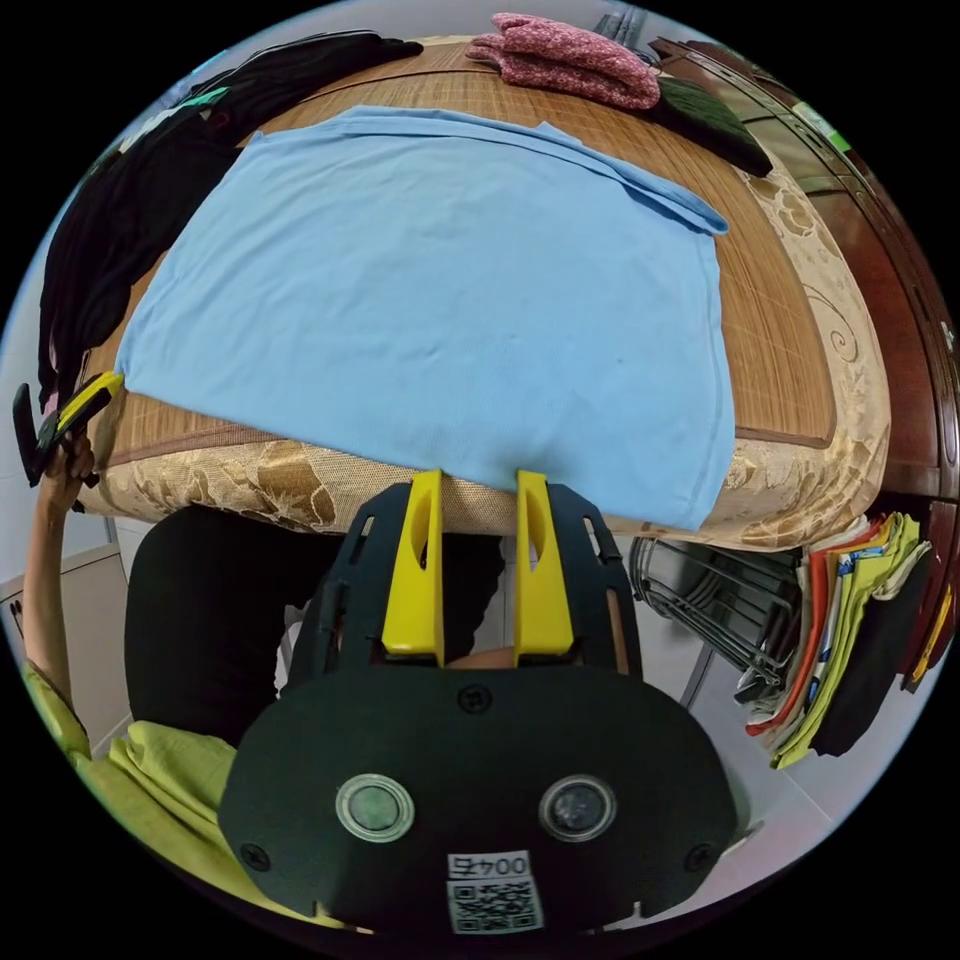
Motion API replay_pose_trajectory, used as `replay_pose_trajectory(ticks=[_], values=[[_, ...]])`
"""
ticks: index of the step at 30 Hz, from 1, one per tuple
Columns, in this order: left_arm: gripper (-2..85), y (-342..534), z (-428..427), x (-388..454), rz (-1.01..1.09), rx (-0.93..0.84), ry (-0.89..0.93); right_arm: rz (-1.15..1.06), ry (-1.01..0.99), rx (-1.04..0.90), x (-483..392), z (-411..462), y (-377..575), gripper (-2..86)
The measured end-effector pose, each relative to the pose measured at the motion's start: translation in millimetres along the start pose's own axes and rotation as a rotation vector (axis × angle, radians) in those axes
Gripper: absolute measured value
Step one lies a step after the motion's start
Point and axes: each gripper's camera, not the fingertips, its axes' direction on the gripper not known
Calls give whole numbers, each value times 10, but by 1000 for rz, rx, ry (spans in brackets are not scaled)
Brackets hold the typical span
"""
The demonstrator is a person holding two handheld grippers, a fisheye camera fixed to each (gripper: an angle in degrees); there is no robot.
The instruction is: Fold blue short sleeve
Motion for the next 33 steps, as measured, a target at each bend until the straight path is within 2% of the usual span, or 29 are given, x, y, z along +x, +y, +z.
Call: replay_pose_trajectory(ticks=[10, 15, 19, 23, 28, 33], values=[[11, 318, -87, -90, -39, -25, 97, 56, -129, 126, 286, -227, 621, 110], [11, 633, -196, -68, -75, -19, 104, 97, -126, 182, 631, -312, 1087, 103], [12, 910, -316, -114, -181, 7, 64, 134, -134, 246, 999, -233, 1505, 98], [15, 1019, -448, 33, -191, 22, 17, 145, -170, 298, 1260, -27, 1782, 100], [16, 1014, -432, 340, -271, 17, -83, 104, -159, 364, 1401, 132, 1854, 90], [16, 980, -276, 608, -294, -21, -193, 13, -178, 346, 1464, 180, 1753, 107]])
